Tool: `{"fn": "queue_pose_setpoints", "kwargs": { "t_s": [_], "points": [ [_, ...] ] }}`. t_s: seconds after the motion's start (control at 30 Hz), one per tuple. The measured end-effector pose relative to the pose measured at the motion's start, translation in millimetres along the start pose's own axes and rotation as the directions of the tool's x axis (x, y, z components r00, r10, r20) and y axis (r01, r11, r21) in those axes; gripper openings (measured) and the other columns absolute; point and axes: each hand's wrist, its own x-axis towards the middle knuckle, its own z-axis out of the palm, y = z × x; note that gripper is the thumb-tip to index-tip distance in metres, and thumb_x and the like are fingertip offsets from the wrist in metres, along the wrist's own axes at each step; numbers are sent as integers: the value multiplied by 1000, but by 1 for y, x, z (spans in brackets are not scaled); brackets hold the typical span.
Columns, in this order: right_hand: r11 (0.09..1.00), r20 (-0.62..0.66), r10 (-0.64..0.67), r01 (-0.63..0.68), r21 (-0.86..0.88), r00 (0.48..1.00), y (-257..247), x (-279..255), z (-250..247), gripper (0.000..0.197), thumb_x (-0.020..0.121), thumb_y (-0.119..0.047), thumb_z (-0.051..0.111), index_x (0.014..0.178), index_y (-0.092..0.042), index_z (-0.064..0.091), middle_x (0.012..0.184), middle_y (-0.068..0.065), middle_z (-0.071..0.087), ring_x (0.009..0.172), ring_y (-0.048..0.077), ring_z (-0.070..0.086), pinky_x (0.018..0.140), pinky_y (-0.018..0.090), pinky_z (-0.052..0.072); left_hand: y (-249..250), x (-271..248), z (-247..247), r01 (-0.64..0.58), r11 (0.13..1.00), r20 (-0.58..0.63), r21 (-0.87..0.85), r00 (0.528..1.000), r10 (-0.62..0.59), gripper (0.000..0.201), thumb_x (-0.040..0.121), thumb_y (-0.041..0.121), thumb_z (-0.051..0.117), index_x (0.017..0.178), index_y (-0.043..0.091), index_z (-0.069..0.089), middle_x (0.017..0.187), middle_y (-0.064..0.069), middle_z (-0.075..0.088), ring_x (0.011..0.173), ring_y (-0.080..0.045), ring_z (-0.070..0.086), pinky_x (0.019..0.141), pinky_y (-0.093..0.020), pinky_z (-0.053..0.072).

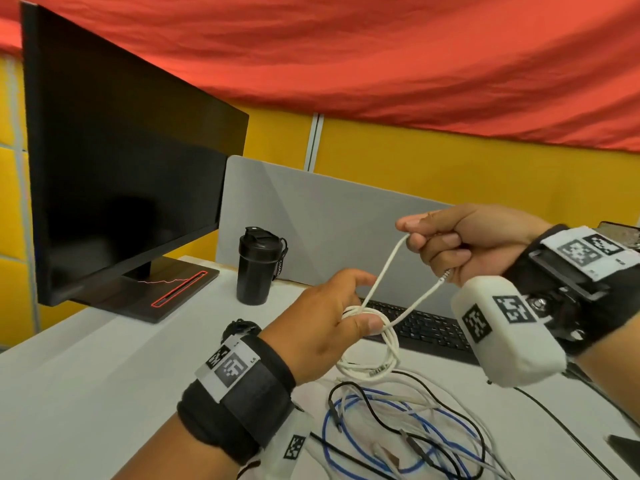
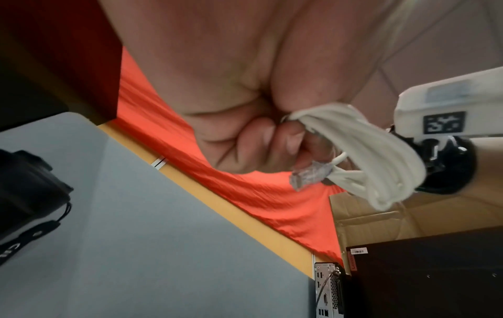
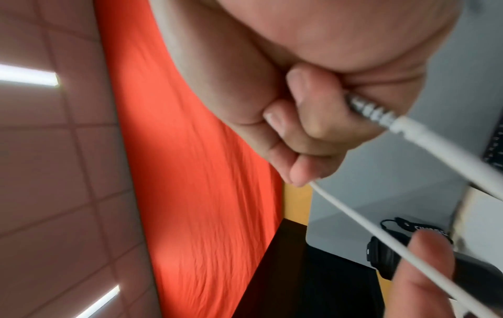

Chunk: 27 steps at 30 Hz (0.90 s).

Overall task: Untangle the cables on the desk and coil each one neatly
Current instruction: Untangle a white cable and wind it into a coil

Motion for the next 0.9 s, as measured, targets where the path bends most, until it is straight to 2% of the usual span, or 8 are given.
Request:
{"fn": "queue_pose_setpoints", "kwargs": {
  "t_s": [0.17,0.27,0.37,0.43,0.5,0.6,0.7,0.9],
  "points": [
    [966,-34,-46,36,-256,998,28,21,-21,14,91,5,53,90,-8,60,60,9,54,36,4,30,31,13,21,21,-7,-2,-112,981,75,-156,989,125,59,91,43,67,138,50,32,86,5,65,78,-7,63,75,-30,53],
    [927,109,-10,50,-372,994,60,25,-19,7,86,-1,64,92,-4,64,58,7,56,40,6,32,35,15,23,29,-9,1,-125,926,85,-355,983,165,53,92,31,68,138,37,44,88,14,69,81,-2,65,73,-22,52],
    [969,151,64,-26,-245,986,68,28,-25,30,85,-3,64,113,3,56,58,6,55,38,5,31,32,14,24,28,-9,-4,-98,856,52,-508,988,144,37,95,19,63,131,23,57,102,15,73,92,-1,67,76,-18,51],
    [983,71,42,-28,-180,997,60,25,-31,19,80,-2,63,99,0,58,62,9,57,38,5,32,31,13,23,24,-7,-7,-115,882,-31,-457,993,114,31,93,24,62,124,28,62,96,14,72,85,-2,64,71,-25,52],
    [955,43,-1,14,-297,999,57,17,-29,8,82,-4,64,89,-3,61,65,10,58,40,6,32,34,14,22,19,-5,-5,-104,872,-111,-478,992,58,27,92,26,60,119,27,65,87,13,69,76,-3,61,67,-24,51],
    [866,156,-38,111,-488,987,76,7,-14,17,95,-8,57,84,-9,70,60,3,60,39,7,34,37,14,22,11,-1,-3,-88,869,-280,-486,958,-60,13,98,21,61,107,24,69,76,6,67,67,-1,58,62,-19,48],
    [790,317,-55,236,-566,947,94,-4,5,21,99,-17,55,90,-16,74,66,2,63,42,7,40,38,17,32,3,0,-4,-36,963,-393,-269,917,-75,11,99,24,57,98,24,68,80,4,67,66,1,58,59,-16,48],
    [402,232,-103,254,-880,967,96,-14,14,25,96,-22,60,117,-32,68,76,-7,65,61,6,58,59,25,54,-10,2,-3,86,991,-422,-102,898,-121,13,102,30,50,96,23,60,84,7,64,75,5,57,62,-11,46]
  ]
}}
